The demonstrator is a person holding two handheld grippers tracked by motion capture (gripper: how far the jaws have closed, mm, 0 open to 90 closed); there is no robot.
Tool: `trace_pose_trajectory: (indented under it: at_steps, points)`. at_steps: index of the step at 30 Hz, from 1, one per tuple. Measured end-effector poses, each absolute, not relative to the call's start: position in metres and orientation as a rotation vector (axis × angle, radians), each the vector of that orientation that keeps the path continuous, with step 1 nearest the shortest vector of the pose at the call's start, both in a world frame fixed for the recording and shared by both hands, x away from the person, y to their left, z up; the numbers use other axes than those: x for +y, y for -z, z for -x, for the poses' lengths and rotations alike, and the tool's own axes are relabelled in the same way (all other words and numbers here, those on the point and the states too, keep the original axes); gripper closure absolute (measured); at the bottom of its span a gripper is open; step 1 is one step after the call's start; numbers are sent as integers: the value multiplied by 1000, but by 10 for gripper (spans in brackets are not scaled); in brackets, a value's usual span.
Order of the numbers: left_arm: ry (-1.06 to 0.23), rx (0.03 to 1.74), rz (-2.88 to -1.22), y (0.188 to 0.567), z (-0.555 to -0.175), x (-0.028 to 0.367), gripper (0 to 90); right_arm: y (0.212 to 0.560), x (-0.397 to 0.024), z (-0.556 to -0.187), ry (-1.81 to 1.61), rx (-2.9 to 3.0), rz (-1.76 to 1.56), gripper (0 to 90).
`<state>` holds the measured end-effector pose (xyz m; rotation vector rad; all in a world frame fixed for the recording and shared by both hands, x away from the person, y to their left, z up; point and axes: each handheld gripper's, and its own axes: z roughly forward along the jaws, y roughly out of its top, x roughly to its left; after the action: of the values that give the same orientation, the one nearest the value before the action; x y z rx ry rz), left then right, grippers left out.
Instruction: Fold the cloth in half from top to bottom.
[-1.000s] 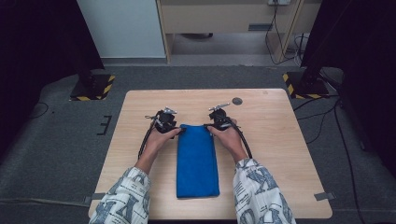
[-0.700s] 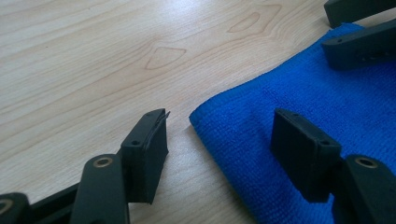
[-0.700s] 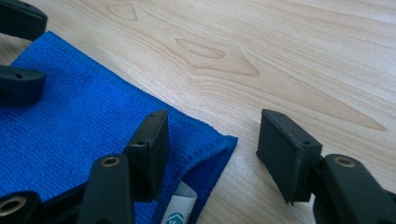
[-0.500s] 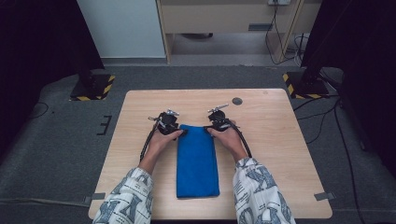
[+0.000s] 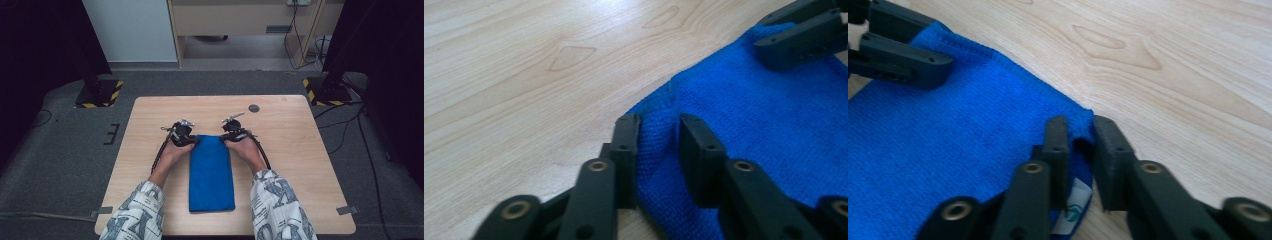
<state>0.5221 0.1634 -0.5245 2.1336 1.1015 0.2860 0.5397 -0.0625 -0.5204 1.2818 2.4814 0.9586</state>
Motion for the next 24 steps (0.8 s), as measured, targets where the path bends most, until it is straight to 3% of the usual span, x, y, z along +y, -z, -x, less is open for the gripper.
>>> trace_pose_trajectory:
  at_steps: [8, 24]
  points:
    - [-263, 1106, -2121, 524, -519, 163, 846, 520, -62, -537, -973, 2484, -1259, 871]
    - [-342, 1050, -2030, 482, -522, 149, 854, 482, -88, -533, -1132, 2361, -1259, 874]
